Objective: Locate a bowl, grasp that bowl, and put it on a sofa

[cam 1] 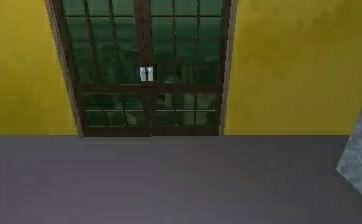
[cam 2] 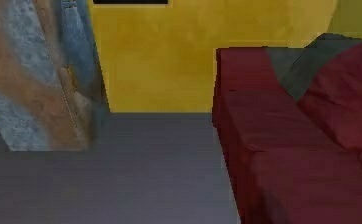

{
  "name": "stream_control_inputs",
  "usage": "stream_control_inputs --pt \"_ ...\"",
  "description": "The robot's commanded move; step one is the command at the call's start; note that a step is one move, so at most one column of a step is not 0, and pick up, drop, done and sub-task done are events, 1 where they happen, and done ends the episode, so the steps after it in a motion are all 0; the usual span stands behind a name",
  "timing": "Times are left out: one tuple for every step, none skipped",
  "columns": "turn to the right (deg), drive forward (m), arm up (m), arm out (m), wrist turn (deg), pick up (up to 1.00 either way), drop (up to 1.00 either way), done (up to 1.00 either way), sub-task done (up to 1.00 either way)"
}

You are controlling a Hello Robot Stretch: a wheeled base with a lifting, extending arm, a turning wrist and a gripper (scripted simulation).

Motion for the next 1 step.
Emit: stream_control_inputs --pt "-45.0 0.00 0.00 0.00 0.0 0.00 0.00 0.00 0.00"
